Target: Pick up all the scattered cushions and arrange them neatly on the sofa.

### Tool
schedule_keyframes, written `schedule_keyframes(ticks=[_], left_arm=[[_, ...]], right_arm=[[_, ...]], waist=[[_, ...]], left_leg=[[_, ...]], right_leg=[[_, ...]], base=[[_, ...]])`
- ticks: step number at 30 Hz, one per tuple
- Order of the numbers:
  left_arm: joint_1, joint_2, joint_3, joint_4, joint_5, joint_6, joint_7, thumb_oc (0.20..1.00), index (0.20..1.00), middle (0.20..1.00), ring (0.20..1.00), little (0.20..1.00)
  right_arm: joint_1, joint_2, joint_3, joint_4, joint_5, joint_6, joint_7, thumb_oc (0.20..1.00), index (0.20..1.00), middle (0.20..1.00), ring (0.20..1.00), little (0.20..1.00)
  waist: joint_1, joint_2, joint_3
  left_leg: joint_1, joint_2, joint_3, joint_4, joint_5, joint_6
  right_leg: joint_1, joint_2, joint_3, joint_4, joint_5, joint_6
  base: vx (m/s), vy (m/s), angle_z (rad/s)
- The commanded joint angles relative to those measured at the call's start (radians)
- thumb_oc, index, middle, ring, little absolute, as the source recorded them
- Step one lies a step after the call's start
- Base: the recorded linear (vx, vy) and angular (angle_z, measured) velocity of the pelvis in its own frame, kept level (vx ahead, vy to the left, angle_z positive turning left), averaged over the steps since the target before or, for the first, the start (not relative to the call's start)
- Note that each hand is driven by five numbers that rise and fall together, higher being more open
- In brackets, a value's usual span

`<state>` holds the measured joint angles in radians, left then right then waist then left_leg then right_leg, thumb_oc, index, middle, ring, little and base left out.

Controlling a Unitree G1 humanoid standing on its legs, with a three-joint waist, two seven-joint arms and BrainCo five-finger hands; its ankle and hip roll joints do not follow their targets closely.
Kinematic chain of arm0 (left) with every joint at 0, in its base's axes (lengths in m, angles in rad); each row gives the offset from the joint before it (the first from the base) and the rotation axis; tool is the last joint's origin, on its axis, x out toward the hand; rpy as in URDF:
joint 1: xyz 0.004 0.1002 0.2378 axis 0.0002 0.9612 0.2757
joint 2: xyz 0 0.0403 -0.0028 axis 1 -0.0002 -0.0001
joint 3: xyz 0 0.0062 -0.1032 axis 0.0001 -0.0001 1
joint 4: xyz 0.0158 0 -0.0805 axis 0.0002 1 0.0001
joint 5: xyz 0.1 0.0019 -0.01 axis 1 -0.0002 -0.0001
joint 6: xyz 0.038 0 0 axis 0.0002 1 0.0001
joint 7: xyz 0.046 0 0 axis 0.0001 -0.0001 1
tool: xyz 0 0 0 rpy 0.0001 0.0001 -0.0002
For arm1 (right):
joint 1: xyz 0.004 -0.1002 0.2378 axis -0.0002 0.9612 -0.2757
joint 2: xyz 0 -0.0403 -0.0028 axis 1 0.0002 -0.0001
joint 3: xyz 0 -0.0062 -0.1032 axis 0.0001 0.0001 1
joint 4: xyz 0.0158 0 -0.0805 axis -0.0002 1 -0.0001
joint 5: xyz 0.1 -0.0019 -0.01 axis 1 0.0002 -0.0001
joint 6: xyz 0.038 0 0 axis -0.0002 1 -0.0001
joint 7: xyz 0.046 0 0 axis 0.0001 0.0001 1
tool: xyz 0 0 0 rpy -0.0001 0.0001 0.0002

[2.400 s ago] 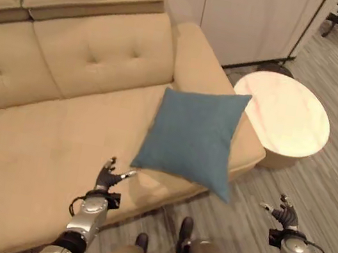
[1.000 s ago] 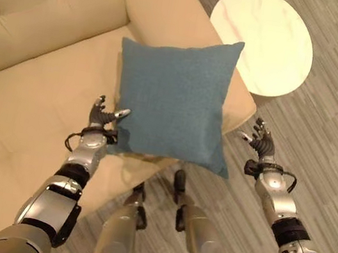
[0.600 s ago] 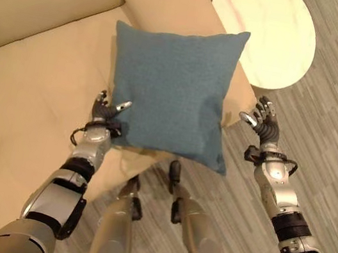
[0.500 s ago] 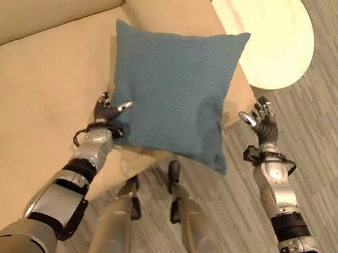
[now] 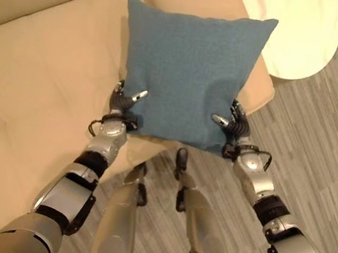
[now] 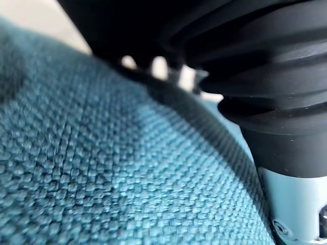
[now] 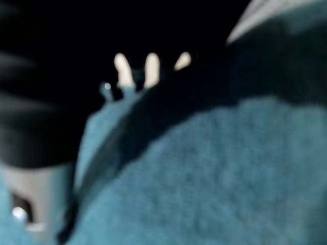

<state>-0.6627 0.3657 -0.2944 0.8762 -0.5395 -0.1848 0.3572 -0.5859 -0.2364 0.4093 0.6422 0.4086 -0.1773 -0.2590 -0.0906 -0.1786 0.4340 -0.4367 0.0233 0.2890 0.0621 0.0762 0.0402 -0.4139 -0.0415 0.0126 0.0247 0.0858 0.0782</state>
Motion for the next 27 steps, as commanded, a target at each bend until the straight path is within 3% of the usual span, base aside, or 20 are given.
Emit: schedule_keyframes(ticks=[1,5,6,7,8,17,27], left_arm=[[-0.057,-0.067,-0.055,-0.04,-0.018,-0.042,-0.012,1.0,1.0,1.0,1.0,1.0],[-0.084,-0.091,-0.071,-0.062,-0.039,-0.053,0.002,1.0,1.0,1.0,1.0,1.0],[-0.085,-0.097,-0.075,-0.068,-0.045,-0.054,0.003,0.89,0.89,0.89,0.89,0.89],[-0.087,-0.104,-0.082,-0.073,-0.045,-0.054,0.005,0.329,0.329,0.329,0.329,0.329],[-0.088,-0.111,-0.085,-0.079,-0.047,-0.058,0.01,0.2,0.2,0.2,0.2,0.2],[-0.068,-0.134,-0.094,-0.13,-0.061,-0.067,0.013,0.2,0.2,0.2,0.2,0.2],[0.105,-0.157,-0.084,-0.38,-0.065,-0.098,-0.009,0.2,0.2,0.2,0.2,0.2]], right_arm=[[-0.029,0.05,0.054,-0.025,-0.02,0.006,0.02,1.0,1.0,1.0,1.0,1.0],[-0.078,0.075,0.076,-0.001,-0.014,0.011,0.013,1.0,1.0,1.0,1.0,1.0],[-0.087,0.08,0.079,-0.004,-0.012,0.011,0.013,0.589,0.589,0.589,0.589,0.589],[-0.099,0.086,0.084,-0.002,-0.013,0.011,0.011,0.2,0.2,0.2,0.2,0.2],[-0.105,0.091,0.087,-0.002,-0.011,0.011,0.011,0.2,0.2,0.2,0.2,0.2],[-0.1,0.081,0.088,-0.047,-0.019,0.007,0.001,0.2,0.2,0.2,0.2,0.2],[0.069,0.038,0.042,-0.206,-0.025,-0.01,0.032,0.2,0.2,0.2,0.2,0.2]], waist=[[0.013,0.004,-0.014],[0.019,0.018,-0.006],[0.02,0.02,-0.005],[0.021,0.023,-0.005],[0.023,0.026,-0.004],[0.029,0.042,-0.012],[0.053,0.06,-0.064]], left_leg=[[-0.055,-0.018,-0.082,0.143,-0.094,-0.057],[-0.071,-0.021,-0.089,0.139,-0.084,-0.059],[-0.072,-0.022,-0.09,0.136,-0.082,-0.059],[-0.069,-0.023,-0.091,0.129,-0.079,-0.06],[-0.069,-0.024,-0.094,0.125,-0.077,-0.06],[-0.04,-0.028,-0.119,0.09,-0.06,-0.067],[0.089,-0.017,-0.153,0.063,-0.063,-0.074]], right_leg=[[-0.038,-0.043,-0.032,0.024,0.065,0.087],[-0.054,-0.044,-0.039,0.025,0.07,0.088],[-0.057,-0.044,-0.04,0.025,0.071,0.088],[-0.058,-0.042,-0.041,0.024,0.072,0.088],[-0.059,-0.043,-0.042,0.023,0.072,0.088],[-0.044,-0.043,-0.055,0.027,0.056,0.077],[0.077,-0.032,-0.086,0.045,-0.005,0.051]], base=[[-0.01,-0.012,0.03],[0.0,0.0,0.0],[0.0,-0.034,0.0],[0.0,0.0,0.0],[0.01,-0.041,0.05],[0.01,-0.035,0.06],[0.04,-0.068,0.07]])
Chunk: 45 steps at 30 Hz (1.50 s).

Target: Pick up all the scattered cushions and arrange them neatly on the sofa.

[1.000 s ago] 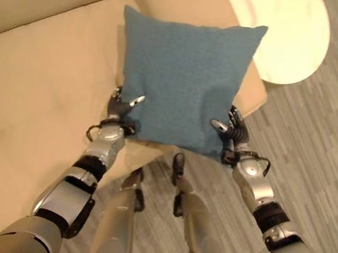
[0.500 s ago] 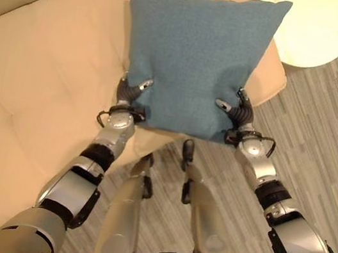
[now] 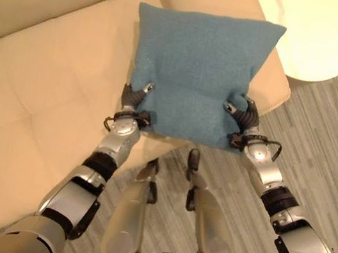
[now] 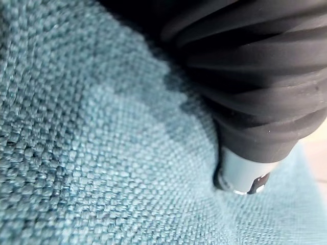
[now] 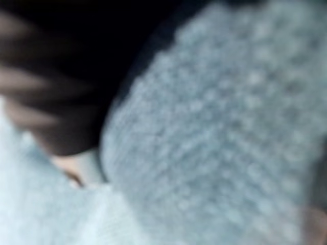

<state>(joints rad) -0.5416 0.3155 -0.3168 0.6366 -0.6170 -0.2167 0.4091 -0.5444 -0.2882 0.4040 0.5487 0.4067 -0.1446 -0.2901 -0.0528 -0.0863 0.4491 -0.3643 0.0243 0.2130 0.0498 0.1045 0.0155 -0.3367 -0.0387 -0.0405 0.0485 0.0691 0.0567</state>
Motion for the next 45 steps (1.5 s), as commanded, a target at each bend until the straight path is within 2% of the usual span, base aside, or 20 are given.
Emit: schedule_keyframes(ticks=[1,7,14,17,20,22,26,29,30,32,33,34,35,36,37,38,39,41,43,45], left_arm=[[0.003,-0.107,-0.059,-0.168,0.014,-0.068,-0.063,0.2,0.2,0.2,0.2,0.2],[0.112,-0.092,-0.043,-0.343,0.029,-0.074,-0.084,0.2,0.2,0.2,0.2,0.2],[0.238,-0.085,-0.027,-0.488,0.027,-0.073,-0.151,0.2,0.2,0.2,0.2,0.2],[0.273,-0.075,-0.015,-0.507,0.036,-0.073,-0.162,0.2,0.2,0.2,0.2,0.2],[0.357,-0.042,0.022,-0.559,0.036,-0.07,-0.2,0.2,0.2,0.2,0.2,0.2],[0.374,-0.035,0.027,-0.573,0.031,-0.065,-0.21,0.2,0.2,0.2,0.2,0.2],[0.425,-0.008,0.048,-0.619,0.051,-0.055,-0.221,0.2,0.2,0.2,0.2,0.2],[0.464,-0.007,0.066,-0.65,0.06,-0.047,-0.219,0.2,0.2,0.2,0.2,0.2],[0.464,-0.007,0.066,-0.65,0.06,-0.046,-0.219,0.2,0.2,0.2,0.2,0.2],[0.467,-0.005,0.069,-0.656,0.062,-0.049,-0.216,0.2,0.2,0.2,0.2,0.2],[0.458,0.007,0.065,-0.658,0.075,-0.052,-0.211,0.2,0.2,0.2,0.2,0.2],[0.455,0.012,0.063,-0.656,0.079,-0.051,-0.209,0.2,0.2,0.2,0.2,0.2],[0.454,0.012,0.063,-0.656,0.079,-0.051,-0.209,0.2,0.2,0.2,0.2,0.2],[0.451,0.013,0.057,-0.651,0.087,-0.049,-0.208,0.2,0.2,0.2,0.2,0.2],[0.449,0.015,0.052,-0.648,0.088,-0.051,-0.213,0.2,0.2,0.2,0.2,0.2],[0.445,0.018,0.051,-0.643,0.087,-0.054,-0.222,0.2,0.2,0.2,0.2,0.2],[0.445,0.018,0.051,-0.643,0.087,-0.054,-0.222,0.2,0.2,0.2,0.2,0.2],[0.441,0.018,0.053,-0.638,0.098,-0.052,-0.219,0.2,0.2,0.2,0.2,0.2],[0.432,0.018,0.055,-0.626,0.105,-0.047,-0.219,0.2,0.2,0.2,0.2,0.2],[0.43,0.015,0.053,-0.62,0.103,-0.047,-0.225,0.2,0.2,0.2,0.2,0.2]], right_arm=[[0.046,0.086,0.045,-0.134,-0.026,-0.045,0.065,0.2,0.2,0.2,0.2,0.2],[0.136,0.059,0.026,-0.256,-0.037,-0.057,0.092,0.2,0.2,0.2,0.2,0.2],[0.239,0.009,-0.032,-0.405,-0.074,-0.084,0.113,0.2,0.2,0.2,0.2,0.2],[0.257,0.004,-0.044,-0.423,-0.08,-0.091,0.114,0.2,0.2,0.2,0.2,0.2],[0.293,-0.009,-0.066,-0.473,-0.087,-0.088,0.128,0.2,0.2,0.2,0.2,0.2],[0.299,-0.01,-0.07,-0.482,-0.088,-0.087,0.132,0.2,0.2,0.2,0.2,0.2],[0.314,-0.001,-0.076,-0.501,-0.105,-0.083,0.148,0.2,0.2,0.2,0.2,0.2],[0.316,0.004,-0.07,-0.501,-0.134,-0.072,0.159,0.2,0.2,0.2,0.2,0.2],[0.316,0.004,-0.07,-0.501,-0.134,-0.072,0.159,0.2,0.2,0.2,0.2,0.2],[0.312,0.014,-0.069,-0.497,-0.139,-0.065,0.163,0.2,0.2,0.2,0.2,0.2],[0.298,0.021,-0.06,-0.488,-0.15,-0.06,0.161,0.2,0.2,0.2,0.2,0.2],[0.297,0.024,-0.059,-0.483,-0.148,-0.06,0.162,0.2,0.2,0.2,0.2,0.2],[0.296,0.024,-0.059,-0.483,-0.148,-0.06,0.162,0.2,0.2,0.2,0.2,0.2],[0.298,0.024,-0.059,-0.481,-0.15,-0.06,0.162,0.2,0.2,0.2,0.2,0.2],[0.299,0.021,-0.063,-0.481,-0.149,-0.06,0.164,0.2,0.2,0.2,0.2,0.2],[0.294,0.015,-0.066,-0.471,-0.139,-0.062,0.167,0.2,0.2,0.2,0.2,0.2],[0.294,0.015,-0.066,-0.471,-0.138,-0.063,0.167,0.2,0.2,0.2,0.2,0.2],[0.282,0.014,-0.06,-0.458,-0.132,-0.063,0.164,0.2,0.2,0.2,0.2,0.2],[0.276,0.004,-0.065,-0.457,-0.134,-0.064,0.167,0.2,0.2,0.2,0.2,0.2],[0.283,0.0,-0.07,-0.456,-0.137,-0.064,0.17,0.2,0.2,0.2,0.2,0.2]], waist=[[0.019,-0.029,-0.084],[0.036,0.003,-0.119],[0.05,0.035,-0.164],[0.046,0.036,-0.182],[0.034,0.034,-0.231],[0.038,0.032,-0.244],[0.062,0.021,-0.286],[0.076,0.027,-0.303],[0.076,0.027,-0.303],[0.074,0.032,-0.297],[0.069,0.037,-0.29],[0.064,0.039,-0.287],[0.065,0.04,-0.289],[0.059,0.039,-0.287],[0.051,0.038,-0.288],[0.04,0.033,-0.295],[0.04,0.034,-0.295],[0.041,0.028,-0.297],[0.026,0.019,-0.288],[0.02,0.013,-0.285]], left_leg=[[0.035,-0.016,-0.082,0.069,-0.091,-0.052],[0.117,-0.004,-0.133,0.044,-0.068,-0.07],[0.129,0.009,-0.185,0.11,-0.033,-0.138],[0.127,0.014,-0.152,0.13,-0.029,-0.138],[0.173,0.07,0.045,0.114,-0.024,-0.115],[0.188,0.072,0.059,0.099,-0.022,-0.113],[0.251,0.039,0.042,0.036,-0.047,-0.092],[0.315,0.003,0.012,-0.02,-0.074,-0.06],[0.316,0.002,0.013,-0.021,-0.074,-0.059],[0.345,-0.016,0.004,-0.048,-0.085,-0.036],[0.367,-0.027,-0.001,-0.066,-0.089,-0.018],[0.375,-0.03,-0.012,-0.073,-0.089,-0.015],[0.371,-0.028,-0.011,-0.073,-0.087,-0.015],[0.38,-0.033,-0.026,-0.078,-0.09,-0.013],[0.385,-0.037,-0.041,-0.086,-0.09,-0.013],[0.385,-0.05,-0.072,-0.093,-0.084,-0.013],[0.386,-0.049,-0.072,-0.094,-0.085,-0.014],[0.39,-0.059,-0.077,-0.101,-0.089,-0.015],[0.401,-0.07,-0.105,-0.082,-0.108,-0.011],[0.403,-0.075,-0.118,-0.069,-0.118,-0.01]], right_leg=[[0.013,-0.032,-0.041,0.028,0.001,0.067],[0.092,-0.03,-0.097,0.067,-0.063,0.041],[0.211,-0.032,-0.243,0.068,-0.137,0.016],[0.24,-0.039,-0.28,0.051,-0.134,0.015],[0.3,-0.05,-0.346,-0.003,-0.122,0.019],[0.315,-0.051,-0.361,-0.011,-0.117,0.022],[0.363,-0.065,-0.38,-0.023,-0.111,0.041],[0.365,-0.102,-0.371,0.055,-0.114,0.064],[0.365,-0.103,-0.371,0.058,-0.115,0.065],[0.331,-0.14,-0.353,0.162,-0.092,0.087],[0.3,-0.163,-0.321,0.241,-0.065,0.102],[0.279,-0.152,-0.285,0.27,-0.063,0.103],[0.276,-0.151,-0.284,0.267,-0.059,0.102],[0.259,-0.122,-0.236,0.264,-0.079,0.099],[0.242,-0.081,-0.183,0.245,-0.095,0.091],[0.217,-0.012,-0.097,0.178,-0.098,0.072],[0.219,-0.011,-0.097,0.175,-0.097,0.072],[0.212,-0.01,-0.104,0.082,-0.057,0.073],[0.153,0.009,-0.072,0.05,-0.012,0.082],[0.159,0.012,-0.058,0.047,-0.007,0.083]], base=[[0.03,-0.046,0.18],[0.02,-0.101,0.3],[-0.01,-0.134,0.71],[-0.01,-0.056,0.67],[0.04,0.001,0.83],[0.08,0.018,0.69],[0.14,0.103,0.47],[0.14,0.236,0.34],[0.05,0.185,0.08],[0.04,0.244,0.16],[0.05,0.27,0.24],[0.03,0.189,0.2],[0.03,0.072,0.11],[0.04,0.041,0.14],[0.11,0.069,0.2],[0.09,0.041,0.32],[0.09,0.021,0.4],[0.07,-0.015,0.29],[0.13,-0.032,0.03],[0.13,-0.05,0.08]])
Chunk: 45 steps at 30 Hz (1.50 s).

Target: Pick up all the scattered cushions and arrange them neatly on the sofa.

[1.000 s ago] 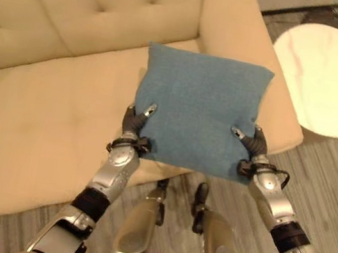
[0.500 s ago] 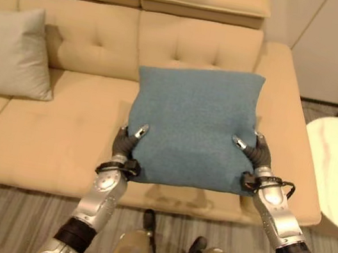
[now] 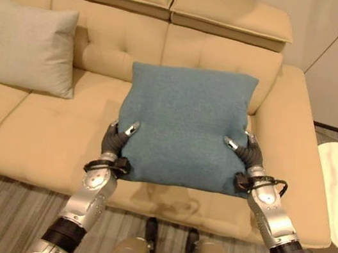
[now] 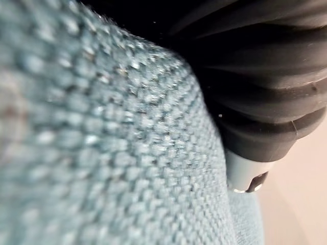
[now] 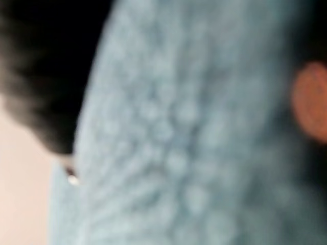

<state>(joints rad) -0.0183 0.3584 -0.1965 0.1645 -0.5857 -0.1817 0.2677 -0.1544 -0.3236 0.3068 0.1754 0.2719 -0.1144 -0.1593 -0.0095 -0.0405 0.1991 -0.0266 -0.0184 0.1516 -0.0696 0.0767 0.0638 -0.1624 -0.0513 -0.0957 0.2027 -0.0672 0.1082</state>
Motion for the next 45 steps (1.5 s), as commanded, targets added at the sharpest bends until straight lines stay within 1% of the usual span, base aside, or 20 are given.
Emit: schedule_keyframes(ticks=[1,3,6,8,10,12,15,19,22,23,26,27,29,31,34,36,39,41,43,45], left_arm=[[-0.091,-0.035,-0.075,-0.137,0.088,-0.082,-0.094,0.2,0.2,0.2,0.2,0.2],[-0.092,-0.042,-0.081,-0.132,0.083,-0.079,-0.101,0.2,0.2,0.2,0.2,0.2],[-0.092,-0.05,-0.094,-0.123,0.069,-0.072,-0.124,0.2,0.2,0.2,0.2,0.2],[-0.099,-0.059,-0.112,-0.118,0.056,-0.066,-0.139,0.2,0.2,0.2,0.2,0.2],[-0.101,-0.063,-0.12,-0.118,0.049,-0.065,-0.138,0.2,0.2,0.2,0.2,0.2],[-0.107,-0.065,-0.129,-0.115,0.046,-0.057,-0.138,0.2,0.2,0.2,0.2,0.2],[-0.111,-0.06,-0.133,-0.117,0.058,-0.052,-0.133,0.2,0.2,0.2,0.2,0.2],[-0.098,-0.058,-0.122,-0.12,0.065,-0.051,-0.122,0.2,0.2,0.2,0.2,0.2],[-0.098,-0.059,-0.116,-0.12,0.065,-0.054,-0.118,0.2,0.2,0.2,0.2,0.2],[-0.082,-0.058,-0.111,-0.115,0.061,-0.056,-0.122,0.2,0.2,0.2,0.2,0.2],[-0.075,-0.054,-0.109,-0.124,0.058,-0.056,-0.125,0.2,0.2,0.2,0.2,0.2],[-0.068,-0.049,-0.101,-0.129,0.058,-0.056,-0.123,0.2,0.2,0.2,0.2,0.2],[-0.068,-0.044,-0.098,-0.13,0.054,-0.057,-0.121,0.2,0.2,0.2,0.2,0.2],[-0.072,-0.024,-0.087,-0.133,0.06,-0.06,-0.107,0.2,0.2,0.2,0.2,0.2],[-0.063,-0.019,-0.073,-0.137,0.068,-0.062,-0.108,0.2,0.2,0.2,0.2,0.2],[-0.062,-0.022,-0.069,-0.134,0.072,-0.058,-0.11,0.2,0.2,0.2,0.2,0.2],[-0.064,-0.028,-0.07,-0.127,0.078,-0.056,-0.116,0.2,0.2,0.2,0.2,0.2],[-0.06,-0.038,-0.076,-0.12,0.077,-0.057,-0.128,0.2,0.2,0.2,0.2,0.2],[-0.06,-0.052,-0.09,-0.112,0.073,-0.053,-0.138,0.2,0.2,0.2,0.2,0.2],[-0.066,-0.059,-0.097,-0.115,0.065,-0.054,-0.151,0.2,0.2,0.2,0.2,0.2]], right_arm=[[-0.087,0.03,0.016,-0.083,-0.002,-0.093,0.043,0.2,0.2,0.2,0.2,0.2],[-0.076,0.025,0.011,-0.084,0.001,-0.095,0.043,0.2,0.2,0.2,0.2,0.2],[-0.037,0.001,-0.023,-0.091,0.011,-0.096,0.039,0.2,0.2,0.2,0.2,0.2],[-0.009,-0.022,-0.052,-0.104,0.019,-0.097,0.038,0.2,0.2,0.2,0.2,0.2],[-0.003,-0.023,-0.053,-0.105,0.023,-0.098,0.037,0.2,0.2,0.2,0.2,0.2],[0.009,-0.025,-0.063,-0.107,0.026,-0.097,0.032,0.2,0.2,0.2,0.2,0.2],[0.016,-0.024,-0.07,-0.105,0.025,-0.095,0.028,0.2,0.2,0.2,0.2,0.2],[0.017,-0.022,-0.067,-0.095,0.019,-0.093,0.023,0.2,0.2,0.2,0.2,0.2],[0.011,-0.022,-0.069,-0.088,0.022,-0.09,0.018,0.2,0.2,0.2,0.2,0.2],[0.016,-0.016,-0.068,-0.085,0.017,-0.087,0.024,0.2,0.2,0.2,0.2,0.2],[0.011,-0.007,-0.061,-0.082,0.012,-0.081,0.028,0.2,0.2,0.2,0.2,0.2],[-0.005,0.004,-0.051,-0.078,0.0,-0.076,0.031,0.2,0.2,0.2,0.2,0.2],[-0.015,0.008,-0.046,-0.076,-0.003,-0.074,0.031,0.2,0.2,0.2,0.2,0.2],[-0.057,0.027,-0.024,-0.071,-0.009,-0.073,0.035,0.2,0.2,0.2,0.2,0.2],[-0.068,0.029,-0.019,-0.061,0.01,-0.074,0.044,0.2,0.2,0.2,0.2,0.2],[-0.067,0.022,-0.018,-0.057,0.021,-0.074,0.051,0.2,0.2,0.2,0.2,0.2],[-0.056,0.015,-0.024,-0.056,0.019,-0.073,0.057,0.2,0.2,0.2,0.2,0.2],[-0.031,0.008,-0.035,-0.062,0.014,-0.072,0.06,0.2,0.2,0.2,0.2,0.2],[-0.013,-0.003,-0.051,-0.06,0.014,-0.076,0.061,0.2,0.2,0.2,0.2,0.2],[-0.004,-0.018,-0.068,-0.069,0.017,-0.079,0.055,0.2,0.2,0.2,0.2,0.2]], waist=[[-0.028,-0.042,-0.044],[-0.031,-0.042,-0.05],[-0.052,-0.04,-0.061],[-0.063,-0.05,-0.054],[-0.063,-0.05,-0.049],[-0.061,-0.055,-0.048],[-0.053,-0.056,-0.053],[-0.043,-0.042,-0.051],[-0.031,-0.035,-0.045],[-0.028,-0.029,-0.053],[-0.023,-0.028,-0.06],[-0.016,-0.026,-0.064],[-0.012,-0.027,-0.063],[-0.01,-0.023,-0.043],[-0.023,-0.03,-0.039],[-0.039,-0.04,-0.039],[-0.053,-0.042,-0.033],[-0.054,-0.047,-0.039],[-0.061,-0.042,-0.054],[-0.064,-0.039,-0.059]], left_leg=[[0.074,-0.04,-0.061,0.066,-0.112,-0.058],[0.075,-0.04,-0.062,0.077,-0.12,-0.063],[0.058,-0.029,-0.062,0.173,-0.157,-0.092],[0.009,-0.006,-0.055,0.323,-0.145,-0.132],[-0.002,0.001,-0.061,0.346,-0.133,-0.138],[-0.019,0.015,-0.056,0.3,-0.133,-0.129],[-0.061,0.018,-0.085,0.228,-0.101,-0.121],[-0.091,0.034,-0.131,0.125,-0.008,-0.138],[-0.126,0.041,-0.13,0.119,0.025,-0.15],[-0.102,0.035,-0.132,0.11,0.001,-0.134],[-0.087,0.028,-0.123,0.106,-0.008,-0.122],[-0.063,0.022,-0.094,0.103,-0.028,-0.1],[-0.049,0.02,-0.076,0.099,-0.035,-0.092],[-0.009,0.023,-0.018,0.098,-0.063,-0.065],[0.05,0.009,0.003,0.071,-0.089,-0.064],[0.085,-0.007,0.012,0.057,-0.111,-0.065],[0.103,-0.014,0.001,0.059,-0.123,-0.067],[0.11,-0.021,-0.009,0.071,-0.138,-0.07],[0.109,-0.021,-0.021,0.083,-0.144,-0.084],[0.098,-0.016,-0.02,0.144,-0.164,-0.108]], right_leg=[[0.017,0.024,0.006,-0.135,0.13,0.028],[0.031,0.028,0.016,-0.144,0.128,0.023],[0.077,0.027,0.004,-0.166,0.116,0.004],[0.128,0.025,-0.019,-0.181,0.099,-0.019],[0.144,0.026,-0.025,-0.184,0.092,-0.025],[0.16,0.018,-0.028,-0.195,0.083,-0.022],[0.163,0.019,-0.012,-0.2,0.078,-0.017],[0.168,0.038,0.022,-0.19,0.054,-0.025],[0.184,0.036,0.041,-0.183,0.035,-0.027],[0.192,0.029,0.049,-0.176,0.024,-0.02],[0.2,0.016,0.064,-0.169,0.019,-0.01],[0.19,0.0,0.078,-0.129,0.012,0.009],[0.182,-0.007,0.085,-0.099,0.014,0.021],[0.086,-0.028,0.087,0.086,0.061,0.069],[0.026,-0.016,0.026,0.002,0.083,0.045],[-0.004,-0.006,-0.03,-0.116,0.136,0.046],[-0.025,0.003,-0.04,-0.135,0.153,0.047],[0.007,-0.005,-0.044,-0.152,0.146,0.041],[0.032,0.005,-0.023,-0.154,0.137,0.024],[0.065,-0.012,-0.065,-0.169,0.128,0.014]], base=[[0.13,-0.062,0.2],[0.15,-0.078,0.27],[0.14,-0.094,0.3],[0.12,-0.146,0.59],[0.07,-0.064,0.48],[0.08,-0.031,0.08],[0.11,-0.006,0.02],[0.13,0.053,-0.17],[0.15,0.127,-0.22],[0.15,0.141,-0.29],[0.17,0.189,-0.36],[0.16,0.216,-0.3],[0.12,0.214,-0.68],[0.14,0.312,-0.75],[0.18,0.122,-0.96],[0.22,0.025,-0.3],[0.19,0.0,-0.09],[0.19,-0.052,0.25],[0.16,-0.047,0.45],[0.19,-0.1,0.63]])
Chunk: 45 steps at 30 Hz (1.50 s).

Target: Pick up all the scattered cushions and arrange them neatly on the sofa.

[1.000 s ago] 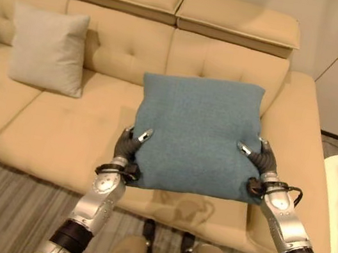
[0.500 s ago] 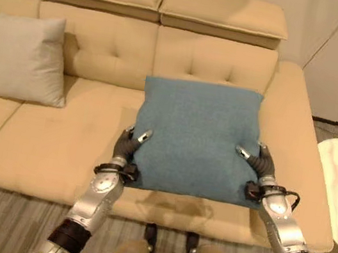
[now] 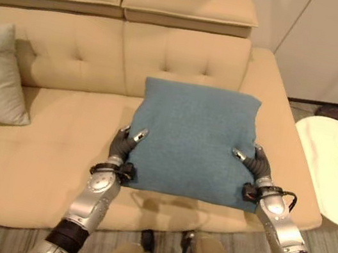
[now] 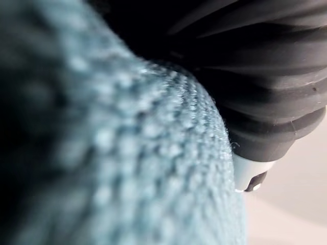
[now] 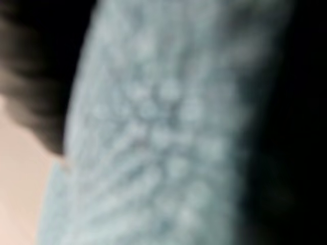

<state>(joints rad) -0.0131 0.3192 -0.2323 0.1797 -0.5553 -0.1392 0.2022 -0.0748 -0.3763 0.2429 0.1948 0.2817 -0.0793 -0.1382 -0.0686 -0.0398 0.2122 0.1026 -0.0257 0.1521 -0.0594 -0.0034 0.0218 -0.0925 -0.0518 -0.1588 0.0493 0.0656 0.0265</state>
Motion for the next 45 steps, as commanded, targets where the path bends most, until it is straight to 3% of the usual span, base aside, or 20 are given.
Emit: schedule_keyframes(ticks=[1,2,3,6,8,15,21,26,30,34,39,45], left_arm=[[-0.074,-0.021,-0.067,-0.128,0.026,-0.095,-0.092,0.2,0.2,0.2,0.2,0.2],[-0.082,-0.029,-0.073,-0.131,0.021,-0.092,-0.087,0.2,0.2,0.2,0.2,0.2],[-0.089,-0.025,-0.08,-0.127,0.027,-0.087,-0.086,0.2,0.2,0.2,0.2,0.2],[-0.094,-0.022,-0.073,-0.128,0.035,-0.086,-0.077,0.2,0.2,0.2,0.2,0.2],[-0.076,-0.02,-0.062,-0.131,0.032,-0.086,-0.077,0.2,0.2,0.2,0.2,0.2],[-0.052,0.004,-0.048,-0.155,0.045,-0.085,-0.089,0.2,0.2,0.2,0.2,0.2],[-0.103,0.037,-0.016,-0.163,0.093,-0.109,-0.041,0.2,0.2,0.2,0.2,0.2],[-0.197,0.056,-0.014,-0.129,0.162,-0.129,0.03,0.2,0.2,0.2,0.2,0.2],[-0.338,0.06,-0.03,-0.074,0.196,-0.162,0.12,0.2,0.2,0.2,0.2,0.2],[-0.443,0.071,-0.044,-0.019,0.201,-0.188,0.181,0.2,0.2,0.2,0.2,0.2],[-0.586,0.091,-0.06,0.02,0.211,-0.217,0.239,0.2,0.2,0.2,0.2,0.2],[-0.705,0.11,-0.06,-0.058,0.278,-0.246,0.301,0.2,0.2,0.2,0.2,0.2]], right_arm=[[-0.076,0.022,-0.012,-0.095,0.014,-0.114,0.029,0.2,0.2,0.2,0.2,0.2],[-0.062,0.012,-0.017,-0.107,0.022,-0.112,0.027,0.2,0.2,0.2,0.2,0.2],[-0.059,0.013,-0.024,-0.105,0.025,-0.113,0.022,0.2,0.2,0.2,0.2,0.2],[-0.058,0.017,-0.022,-0.103,0.022,-0.113,0.018,0.2,0.2,0.2,0.2,0.2],[-0.054,0.022,-0.022,-0.103,0.022,-0.111,0.02,0.2,0.2,0.2,0.2,0.2],[-0.051,0.042,-0.03,-0.095,0.002,-0.108,0.024,0.2,0.2,0.2,0.2,0.2],[-0.091,0.044,-0.025,-0.091,-0.031,-0.121,0.01,0.2,0.2,0.2,0.2,0.2],[-0.192,0.036,0.02,-0.065,-0.053,-0.132,-0.012,0.2,0.2,0.2,0.2,0.2],[-0.363,0.038,0.084,-0.012,-0.058,-0.144,-0.052,0.2,0.2,0.2,0.2,0.2],[-0.497,0.027,0.125,0.041,-0.061,-0.153,-0.091,0.2,0.2,0.2,0.2,0.2],[-0.671,0.004,0.172,0.088,-0.106,-0.159,-0.138,0.2,0.2,0.2,0.2,0.2],[-0.808,0.008,0.177,0.007,-0.187,-0.181,-0.188,0.2,0.2,0.2,0.2,0.2]], waist=[[-0.009,-0.045,-0.068],[-0.003,-0.046,-0.06],[0.002,-0.052,-0.07],[0.011,-0.057,-0.066],[0.015,-0.054,-0.07],[0.022,-0.044,-0.075],[0.026,-0.046,-0.077],[0.027,-0.037,-0.057],[0.037,-0.022,0.017],[0.047,-0.015,0.046],[0.059,-0.011,0.051],[0.057,-0.012,0.042]], left_leg=[[-0.071,0.004,-0.033,0.257,-0.066,-0.099],[-0.103,0.013,-0.051,0.285,-0.049,-0.108],[-0.126,0.02,-0.051,0.19,-0.049,-0.086],[-0.175,0.013,-0.081,0.163,-0.012,-0.086],[-0.165,0.004,-0.106,0.151,-0.017,-0.079],[-0.11,0.002,-0.061,0.078,-0.013,-0.056],[-0.101,0.0,-0.029,0.069,-0.028,-0.045],[-0.131,0.001,-0.016,0.056,-0.023,-0.042],[-0.261,-0.004,-0.022,0.104,-0.01,-0.046],[-0.378,-0.006,-0.036,0.159,0.003,-0.05],[-0.455,0.001,-0.054,0.183,0.013,-0.059],[-0.472,0.006,-0.071,0.17,0.024,-0.068]], right_leg=[[0.028,-0.01,-0.005,-0.027,-0.015,0.078],[0.075,-0.009,-0.005,-0.068,-0.021,0.07],[0.09,-0.006,0.002,-0.096,-0.018,0.08],[0.094,0.0,0.024,-0.104,-0.018,0.083],[0.094,0.006,0.045,-0.104,-0.023,0.083],[0.094,-0.005,0.079,-0.092,-0.024,0.099],[0.085,-0.014,0.103,-0.092,-0.022,0.113],[0.036,-0.019,0.11,-0.092,-0.013,0.119],[-0.095,-0.032,0.098,-0.045,0.004,0.113],[-0.204,-0.042,0.081,0.001,0.014,0.107],[-0.275,-0.041,0.067,0.022,0.011,0.101],[-0.298,-0.036,0.059,0.026,0.008,0.1]], base=[[0.25,-0.137,0.99],[0.29,-0.108,0.89],[0.25,-0.036,0.63],[0.1,0.012,0.02],[0.11,0.068,-0.29],[0.09,0.111,-0.38],[0.04,0.056,-0.1],[-0.07,0.021,-0.15],[-0.26,-0.013,-0.01],[-0.14,-0.046,0.14],[-0.03,-0.069,0.13],[0.03,-0.055,0.1]])
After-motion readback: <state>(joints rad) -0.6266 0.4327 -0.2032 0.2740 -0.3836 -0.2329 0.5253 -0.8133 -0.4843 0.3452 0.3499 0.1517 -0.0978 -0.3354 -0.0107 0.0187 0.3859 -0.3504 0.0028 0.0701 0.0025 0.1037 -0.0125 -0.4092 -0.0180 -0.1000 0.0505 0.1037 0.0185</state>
